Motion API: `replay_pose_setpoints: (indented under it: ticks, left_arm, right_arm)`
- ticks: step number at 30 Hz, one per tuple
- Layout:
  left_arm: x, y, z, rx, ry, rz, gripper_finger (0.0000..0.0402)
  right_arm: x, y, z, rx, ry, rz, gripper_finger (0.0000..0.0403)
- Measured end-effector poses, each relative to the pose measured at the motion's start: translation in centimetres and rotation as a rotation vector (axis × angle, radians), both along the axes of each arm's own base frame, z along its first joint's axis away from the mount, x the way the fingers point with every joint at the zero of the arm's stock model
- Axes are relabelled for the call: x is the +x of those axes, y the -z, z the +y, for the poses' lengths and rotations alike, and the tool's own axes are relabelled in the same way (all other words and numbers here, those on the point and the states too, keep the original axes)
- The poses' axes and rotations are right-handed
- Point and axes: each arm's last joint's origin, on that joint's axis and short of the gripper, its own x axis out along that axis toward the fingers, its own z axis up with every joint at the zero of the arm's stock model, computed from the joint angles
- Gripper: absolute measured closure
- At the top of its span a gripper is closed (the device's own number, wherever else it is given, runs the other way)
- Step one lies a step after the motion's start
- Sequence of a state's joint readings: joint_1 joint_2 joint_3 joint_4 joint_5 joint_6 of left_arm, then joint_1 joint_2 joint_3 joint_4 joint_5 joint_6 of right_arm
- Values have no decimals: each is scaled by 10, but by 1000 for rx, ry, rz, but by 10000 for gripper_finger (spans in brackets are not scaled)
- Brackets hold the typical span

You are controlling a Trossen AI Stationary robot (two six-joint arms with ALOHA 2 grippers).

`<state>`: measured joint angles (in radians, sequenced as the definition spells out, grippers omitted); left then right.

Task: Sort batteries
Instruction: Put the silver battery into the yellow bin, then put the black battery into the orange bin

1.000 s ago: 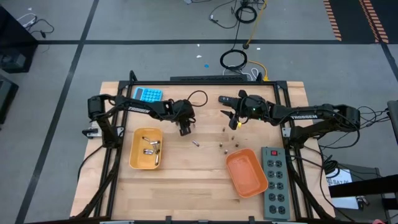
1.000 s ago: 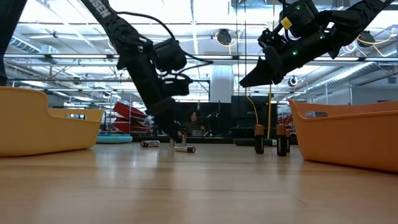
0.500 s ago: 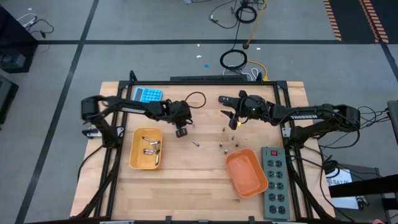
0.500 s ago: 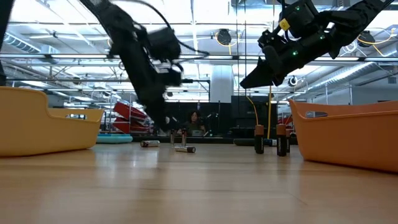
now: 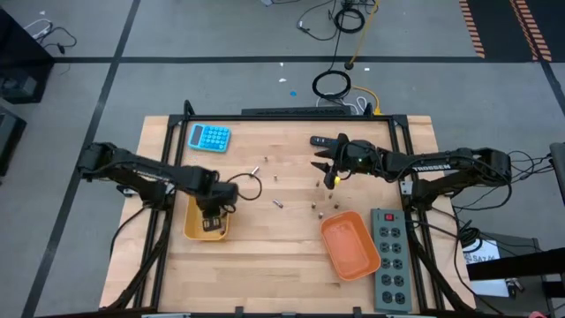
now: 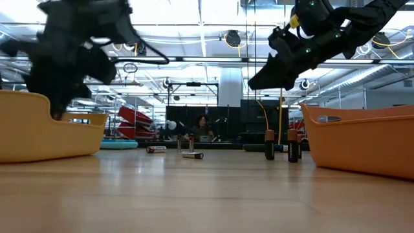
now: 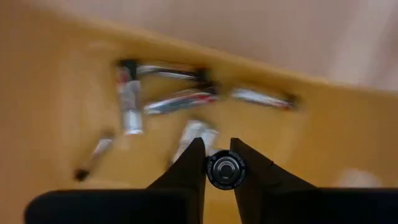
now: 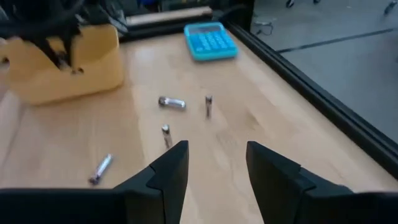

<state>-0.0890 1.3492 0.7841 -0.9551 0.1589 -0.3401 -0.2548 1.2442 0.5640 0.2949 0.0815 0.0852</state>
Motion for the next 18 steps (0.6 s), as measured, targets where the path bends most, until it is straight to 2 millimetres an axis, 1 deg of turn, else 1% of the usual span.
replay_pose_setpoints:
  ticks: [2,4,7,9,11,15,18]
  left_arm:
    - [-4,9,-2,76,-26,-20,304]
    - [-8,13,-3,88,-38,-9,260]
    - [-10,12,-5,89,-34,-17,205]
    - [-11,7,-6,96,-25,-40,182]
    - [-10,-1,-5,142,-11,-93,171]
    - [-5,-17,0,293,-23,-225,167]
    - [7,-23,8,413,-50,-363,166]
  right_arm:
    - [2,-3,2,-1,12,-34,250]
    - [3,-6,3,2,19,-67,250]
    - [3,-6,4,34,26,-84,250]
    - [4,-6,6,47,23,-82,250]
    - [4,-5,9,47,24,-81,250]
    - [5,-5,14,20,66,-73,250]
    - [8,-1,16,9,65,-54,250]
